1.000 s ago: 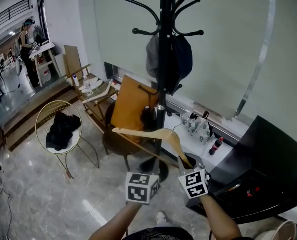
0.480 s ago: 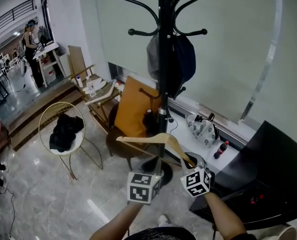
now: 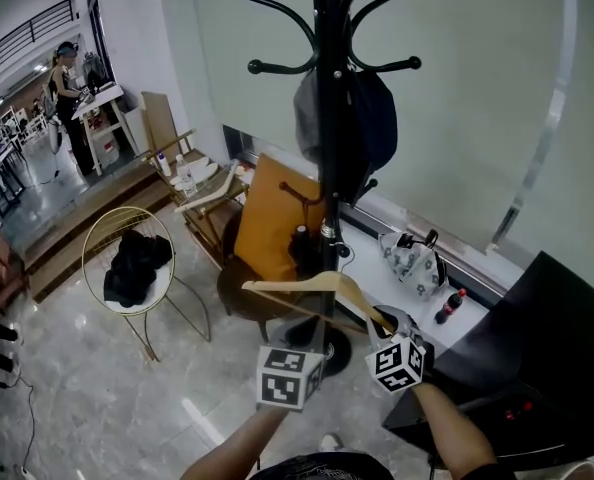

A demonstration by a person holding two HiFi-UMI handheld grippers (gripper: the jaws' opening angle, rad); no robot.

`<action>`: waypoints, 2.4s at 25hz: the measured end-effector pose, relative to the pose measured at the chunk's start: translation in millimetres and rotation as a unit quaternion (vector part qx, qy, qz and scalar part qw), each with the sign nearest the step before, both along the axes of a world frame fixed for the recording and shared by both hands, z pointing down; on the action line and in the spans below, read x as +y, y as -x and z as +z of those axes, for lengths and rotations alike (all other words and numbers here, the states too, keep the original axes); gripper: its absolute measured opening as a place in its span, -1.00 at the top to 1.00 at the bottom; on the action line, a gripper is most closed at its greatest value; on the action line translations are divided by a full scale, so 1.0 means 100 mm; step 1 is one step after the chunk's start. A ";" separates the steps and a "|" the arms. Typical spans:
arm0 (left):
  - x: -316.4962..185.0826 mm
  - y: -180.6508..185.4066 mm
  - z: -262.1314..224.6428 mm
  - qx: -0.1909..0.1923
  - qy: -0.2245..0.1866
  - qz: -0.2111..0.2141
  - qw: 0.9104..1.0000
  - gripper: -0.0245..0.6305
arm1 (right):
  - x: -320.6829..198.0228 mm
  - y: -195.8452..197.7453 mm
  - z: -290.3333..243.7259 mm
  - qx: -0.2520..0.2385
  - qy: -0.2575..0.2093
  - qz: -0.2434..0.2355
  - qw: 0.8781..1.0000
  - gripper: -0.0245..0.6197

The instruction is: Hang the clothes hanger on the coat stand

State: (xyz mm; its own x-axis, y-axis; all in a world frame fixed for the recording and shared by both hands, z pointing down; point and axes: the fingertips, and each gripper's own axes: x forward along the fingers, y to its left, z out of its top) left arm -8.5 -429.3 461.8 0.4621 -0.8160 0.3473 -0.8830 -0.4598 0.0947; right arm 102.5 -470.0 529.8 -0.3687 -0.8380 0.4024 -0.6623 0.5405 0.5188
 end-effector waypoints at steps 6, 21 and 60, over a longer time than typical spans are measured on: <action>-0.20 -0.05 0.03 0.001 0.002 -0.001 1.000 0.91 | -0.20 -0.04 0.05 0.008 -0.005 -0.008 1.000 0.78; -0.52 -0.08 0.06 -0.002 0.001 -0.016 1.000 0.91 | -0.48 -0.13 0.21 0.026 -0.016 -0.023 0.999 0.80; -0.87 -0.06 0.26 -0.010 0.011 -0.024 1.000 0.91 | -1.13 -0.08 0.55 0.034 0.017 -0.019 0.999 0.80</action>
State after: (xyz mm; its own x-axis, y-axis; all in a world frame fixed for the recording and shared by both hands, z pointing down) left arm -2.4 -516.1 488.1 0.4154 -0.8289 0.3745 -0.9058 -0.4147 0.0869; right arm 110.4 -583.1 584.9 -0.3717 -0.8094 0.4547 -0.6045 0.5828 0.5431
